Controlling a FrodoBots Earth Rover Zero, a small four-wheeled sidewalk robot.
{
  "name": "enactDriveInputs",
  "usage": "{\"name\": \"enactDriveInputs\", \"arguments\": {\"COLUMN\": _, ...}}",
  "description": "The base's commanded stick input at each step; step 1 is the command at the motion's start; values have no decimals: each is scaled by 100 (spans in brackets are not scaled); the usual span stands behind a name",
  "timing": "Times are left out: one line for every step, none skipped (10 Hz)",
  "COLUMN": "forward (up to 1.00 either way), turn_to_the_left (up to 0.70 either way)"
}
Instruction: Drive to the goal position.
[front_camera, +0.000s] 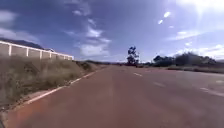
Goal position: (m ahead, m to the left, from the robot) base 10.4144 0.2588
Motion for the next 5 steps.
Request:
{"name": "enactDriveInputs", "arguments": {"forward": 97, "turn_to_the_left": 0}}
{"name": "enactDriveInputs", "arguments": {"forward": 97, "turn_to_the_left": 0}}
{"name": "enactDriveInputs", "arguments": {"forward": 97, "turn_to_the_left": 0}}
{"name": "enactDriveInputs", "arguments": {"forward": 97, "turn_to_the_left": 0}}
{"name": "enactDriveInputs", "arguments": {"forward": 97, "turn_to_the_left": -39}}
